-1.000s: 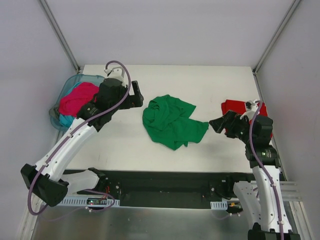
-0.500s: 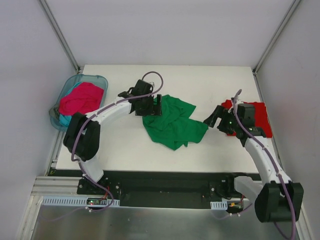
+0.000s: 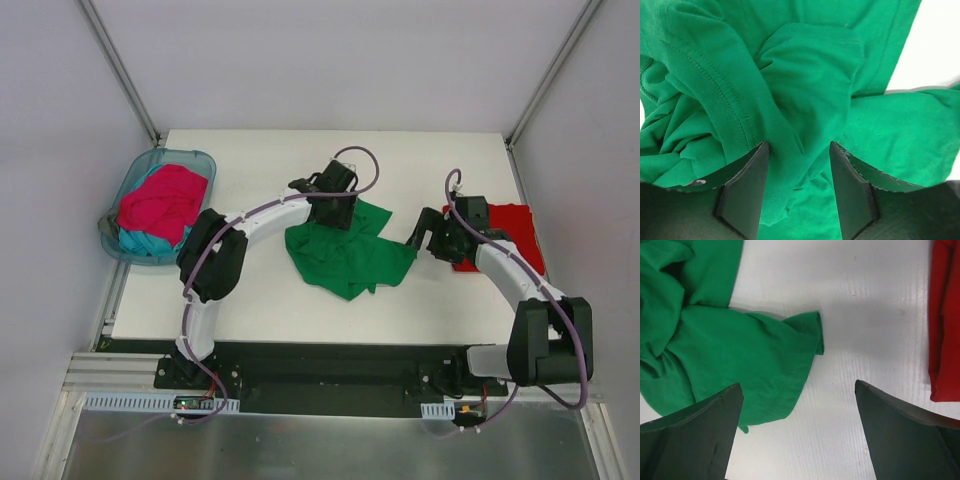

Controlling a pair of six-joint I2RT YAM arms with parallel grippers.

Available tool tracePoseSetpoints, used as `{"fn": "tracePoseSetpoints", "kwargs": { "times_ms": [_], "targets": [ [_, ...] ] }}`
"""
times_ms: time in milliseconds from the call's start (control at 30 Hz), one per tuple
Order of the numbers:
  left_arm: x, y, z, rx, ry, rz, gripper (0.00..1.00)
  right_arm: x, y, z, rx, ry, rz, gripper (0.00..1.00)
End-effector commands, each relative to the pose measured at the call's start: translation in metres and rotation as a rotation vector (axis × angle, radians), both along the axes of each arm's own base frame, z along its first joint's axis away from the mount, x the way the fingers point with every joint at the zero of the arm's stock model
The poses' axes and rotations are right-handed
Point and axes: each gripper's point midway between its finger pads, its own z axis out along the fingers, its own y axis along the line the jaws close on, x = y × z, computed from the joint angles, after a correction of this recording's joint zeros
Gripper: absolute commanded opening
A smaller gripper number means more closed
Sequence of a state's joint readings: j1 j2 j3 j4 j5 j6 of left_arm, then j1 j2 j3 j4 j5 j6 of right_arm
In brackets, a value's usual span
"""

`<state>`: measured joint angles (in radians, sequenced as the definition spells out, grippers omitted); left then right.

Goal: Fold and stack the t-shirts
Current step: Flatten out the tshirt

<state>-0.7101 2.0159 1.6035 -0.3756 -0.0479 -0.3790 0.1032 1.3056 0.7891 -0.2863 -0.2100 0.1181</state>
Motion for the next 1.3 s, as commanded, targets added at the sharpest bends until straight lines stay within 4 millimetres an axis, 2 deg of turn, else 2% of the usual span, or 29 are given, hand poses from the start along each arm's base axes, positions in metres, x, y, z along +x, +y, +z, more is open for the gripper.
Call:
{"fn": "tracePoseSetpoints", "kwargs": {
  "times_ms": [0, 67, 133, 167, 200, 233, 400, 600, 700, 833, 867, 1033, 1067, 1133, 1200, 1267],
  "targets": [
    [0.008, 0.019, -0.001, 0.116, -0.022, 0.038, 0.46, 0.020, -0.005, 0.005, -0.054, -0.032, -0.012, 0.96],
    [0.006, 0.022, -0.003, 0.131, -0.017, 0.041, 0.40, 0.021, -0.002, -0.002, -0.058, -0.009, -0.003, 0.96],
    [0.005, 0.025, -0.003, 0.144, -0.023, 0.048, 0.29, 0.023, 0.001, -0.005, -0.060, 0.003, 0.005, 0.96],
    [0.006, 0.027, -0.002, 0.153, -0.027, 0.051, 0.18, 0.024, 0.002, -0.007, -0.062, 0.011, 0.007, 0.96],
    [0.006, 0.029, -0.002, 0.159, -0.032, 0.053, 0.02, 0.024, 0.004, -0.008, -0.065, 0.015, 0.013, 0.96],
    [0.006, 0.030, -0.001, 0.162, -0.036, 0.052, 0.00, 0.026, 0.005, -0.008, -0.070, 0.017, 0.015, 0.96],
    [0.002, 0.044, 0.012, 0.173, -0.067, 0.094, 0.00, 0.029, 0.006, -0.015, -0.096, 0.033, 0.019, 0.96],
    [-0.006, 0.071, 0.050, 0.147, -0.167, 0.200, 0.00, 0.031, 0.009, -0.027, -0.131, 0.094, 0.032, 0.99],
    [-0.012, 0.082, 0.059, 0.124, -0.193, 0.240, 0.00, 0.036, 0.009, -0.032, -0.156, 0.114, 0.029, 0.95],
    [-0.022, 0.096, 0.061, 0.094, -0.198, 0.277, 0.00, 0.040, 0.016, -0.040, -0.170, 0.134, 0.039, 0.87],
    [-0.023, 0.100, 0.061, 0.091, -0.199, 0.289, 0.00, 0.039, 0.017, -0.042, -0.178, 0.139, 0.043, 0.83],
    [-0.032, 0.123, 0.052, 0.088, -0.180, 0.348, 0.00, 0.038, 0.019, -0.054, -0.211, 0.163, 0.045, 0.72],
    [-0.032, 0.125, 0.052, 0.076, -0.177, 0.352, 0.00, 0.040, 0.014, -0.057, -0.244, 0.166, 0.027, 0.69],
    [-0.034, 0.126, 0.052, 0.060, -0.171, 0.349, 0.00, 0.043, 0.016, -0.058, -0.251, 0.166, 0.029, 0.63],
    [-0.035, 0.126, 0.052, 0.046, -0.161, 0.338, 0.00, 0.049, 0.017, -0.057, -0.268, 0.164, 0.029, 0.47],
    [-0.036, 0.127, 0.053, 0.035, -0.165, 0.335, 0.00, 0.054, 0.016, -0.054, -0.292, 0.174, 0.034, 0.37]
  ]
}}
